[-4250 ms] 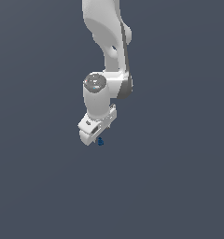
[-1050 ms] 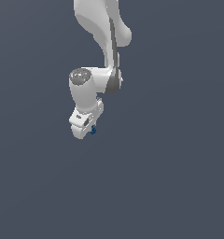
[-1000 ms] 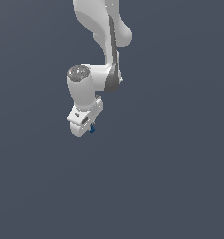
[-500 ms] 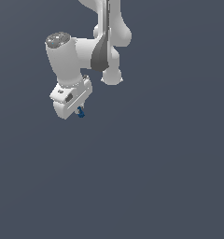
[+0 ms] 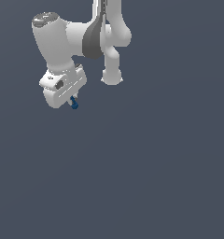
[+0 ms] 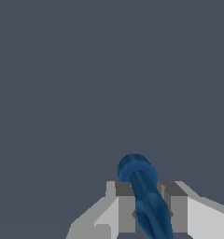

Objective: Pick up the object and move it to a goal position.

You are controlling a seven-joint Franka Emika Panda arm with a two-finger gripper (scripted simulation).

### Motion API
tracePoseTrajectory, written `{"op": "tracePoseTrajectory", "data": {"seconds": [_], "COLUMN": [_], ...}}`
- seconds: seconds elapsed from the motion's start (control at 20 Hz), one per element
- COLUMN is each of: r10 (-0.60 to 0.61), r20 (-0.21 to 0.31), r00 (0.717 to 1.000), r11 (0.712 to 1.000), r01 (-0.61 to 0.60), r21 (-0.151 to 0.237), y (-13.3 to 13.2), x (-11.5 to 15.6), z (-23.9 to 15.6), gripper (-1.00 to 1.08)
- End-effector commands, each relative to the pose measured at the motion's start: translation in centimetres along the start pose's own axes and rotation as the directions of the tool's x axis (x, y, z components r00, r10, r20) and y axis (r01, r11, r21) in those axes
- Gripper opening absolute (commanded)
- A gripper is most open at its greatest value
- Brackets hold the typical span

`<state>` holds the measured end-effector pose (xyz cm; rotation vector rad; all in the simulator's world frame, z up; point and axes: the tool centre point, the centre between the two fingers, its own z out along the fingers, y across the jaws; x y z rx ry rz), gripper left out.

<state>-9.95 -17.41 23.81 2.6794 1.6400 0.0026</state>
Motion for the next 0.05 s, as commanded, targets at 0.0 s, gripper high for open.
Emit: {"op": "tracePoseTrajectory", "data": {"seconds": [0.0], "r10": [-0.001], "r20": [0.000], "r00": [1.000], "r11": [1.000], "r01": [0.001], "r21": [0.001], "y": [-0.05], "x": [-0.17], "z": [-0.25], "gripper": [-1.00]}}
